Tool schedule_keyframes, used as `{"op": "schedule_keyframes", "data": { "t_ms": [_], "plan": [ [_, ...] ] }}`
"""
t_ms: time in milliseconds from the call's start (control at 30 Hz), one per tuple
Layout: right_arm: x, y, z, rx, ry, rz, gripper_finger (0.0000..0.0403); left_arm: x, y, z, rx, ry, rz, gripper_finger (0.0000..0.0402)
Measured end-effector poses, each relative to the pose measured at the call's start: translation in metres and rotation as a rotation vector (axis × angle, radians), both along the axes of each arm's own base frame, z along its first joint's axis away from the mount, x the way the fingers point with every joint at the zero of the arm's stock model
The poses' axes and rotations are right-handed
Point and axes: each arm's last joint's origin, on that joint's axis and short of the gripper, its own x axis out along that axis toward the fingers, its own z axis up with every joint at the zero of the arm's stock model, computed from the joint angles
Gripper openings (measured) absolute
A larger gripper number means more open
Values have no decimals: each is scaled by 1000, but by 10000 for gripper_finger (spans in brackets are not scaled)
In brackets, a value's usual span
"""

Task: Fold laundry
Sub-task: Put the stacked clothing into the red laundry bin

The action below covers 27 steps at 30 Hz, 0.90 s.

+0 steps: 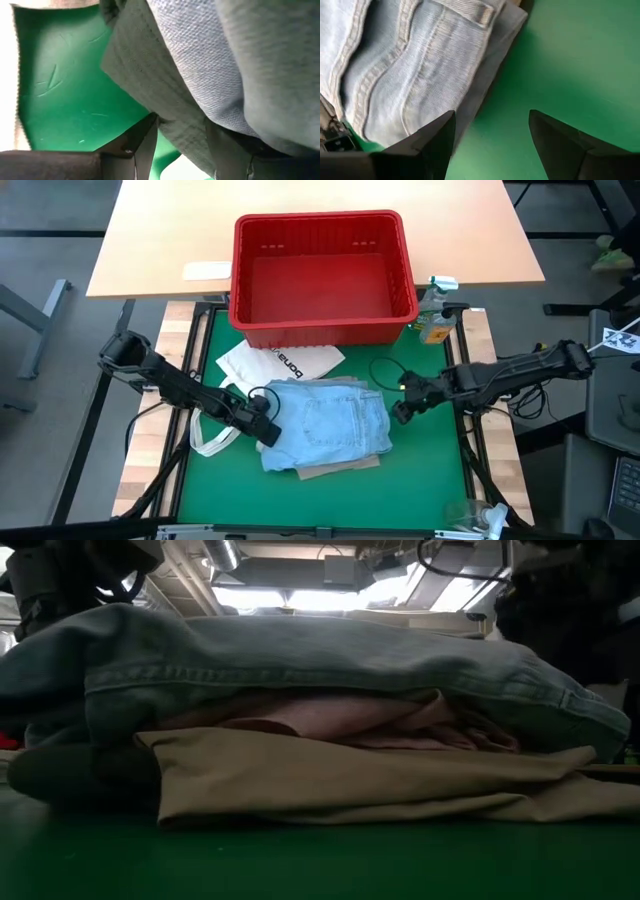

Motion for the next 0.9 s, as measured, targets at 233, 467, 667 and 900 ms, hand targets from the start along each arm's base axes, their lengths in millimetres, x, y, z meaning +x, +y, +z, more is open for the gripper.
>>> {"op": "schedule_keyframes", "data": {
  "t_ms": [233, 467, 667, 900],
  "plan": [
    [0, 0, -36, 28, 3, -44, 254, 1, 0, 0, -2, -6, 2, 165],
    [-5, -1, -66, 30, 105, -119, 254, 1, 0, -1, -7, -4, 3, 165],
    [3, 0, -79, 29, 144, -140, 254, 1, 0, -1, -12, -5, 1, 165],
    [24, 4, -89, 54, 48, -120, 254, 1, -1, -1, -42, -9, 45, 165]
  ]
}}
